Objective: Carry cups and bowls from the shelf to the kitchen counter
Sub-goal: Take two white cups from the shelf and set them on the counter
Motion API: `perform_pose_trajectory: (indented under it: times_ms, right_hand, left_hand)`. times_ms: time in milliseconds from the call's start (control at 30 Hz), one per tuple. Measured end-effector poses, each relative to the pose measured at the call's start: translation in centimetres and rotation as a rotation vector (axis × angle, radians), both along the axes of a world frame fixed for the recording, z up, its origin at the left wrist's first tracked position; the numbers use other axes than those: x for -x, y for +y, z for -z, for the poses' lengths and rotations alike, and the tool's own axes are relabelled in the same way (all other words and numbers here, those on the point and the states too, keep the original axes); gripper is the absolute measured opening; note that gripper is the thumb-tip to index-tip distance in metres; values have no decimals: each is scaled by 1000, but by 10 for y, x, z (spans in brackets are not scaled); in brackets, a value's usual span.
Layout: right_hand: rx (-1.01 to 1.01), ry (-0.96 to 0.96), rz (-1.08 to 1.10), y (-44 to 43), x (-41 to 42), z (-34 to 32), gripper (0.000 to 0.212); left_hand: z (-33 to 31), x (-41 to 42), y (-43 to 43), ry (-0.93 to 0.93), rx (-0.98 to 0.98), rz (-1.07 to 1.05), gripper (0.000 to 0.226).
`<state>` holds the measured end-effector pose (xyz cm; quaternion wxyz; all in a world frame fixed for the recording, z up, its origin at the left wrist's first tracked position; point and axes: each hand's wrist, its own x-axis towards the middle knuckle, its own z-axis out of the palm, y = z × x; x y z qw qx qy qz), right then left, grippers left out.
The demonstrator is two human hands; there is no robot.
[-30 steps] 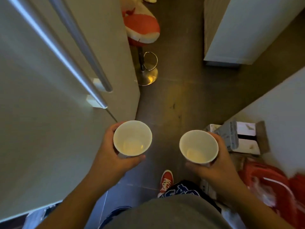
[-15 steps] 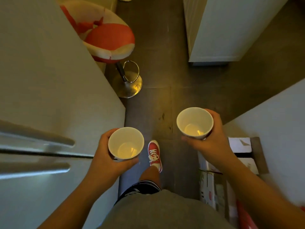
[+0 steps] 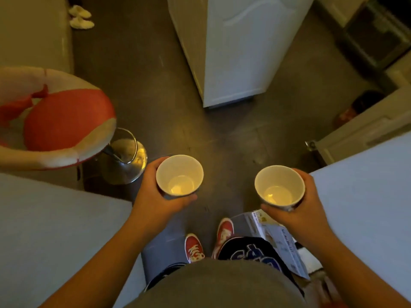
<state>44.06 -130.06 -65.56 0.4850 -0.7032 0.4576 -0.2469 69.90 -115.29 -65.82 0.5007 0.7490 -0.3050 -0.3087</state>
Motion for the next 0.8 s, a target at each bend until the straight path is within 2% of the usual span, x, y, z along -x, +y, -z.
perform_pose_trajectory:
  times_ms: [67, 133, 333, 467, 533, 667, 800]
  right_hand:
    - [-35, 68, 50, -20, -1, 2, 90]
    - [-43, 134, 112, -41, 0, 10, 87]
    - [-85, 142, 172, -131, -23, 32, 88]
    - [-120, 43, 201, -169, -43, 41, 84]
    - [-90, 73, 257, -274, -85, 37, 83]
    - [-77, -9, 207, -300, -109, 21, 85]
    - [-39, -10, 228, -361, -159, 19, 85]
  left_hand:
    - [0, -14, -45, -2, 10, 66, 83]
    - [2, -26, -91, -16, 31, 124, 85]
    - [4, -60, -219, -6, 25, 228, 84]
    - [3, -77, -238, 17, 21, 245, 86]
    - [-1, -130, -333, 6, -56, 234, 86]
    - [0, -141, -341, 4, -49, 258, 86]
    - [8, -180, -396, -5, -77, 229, 84]
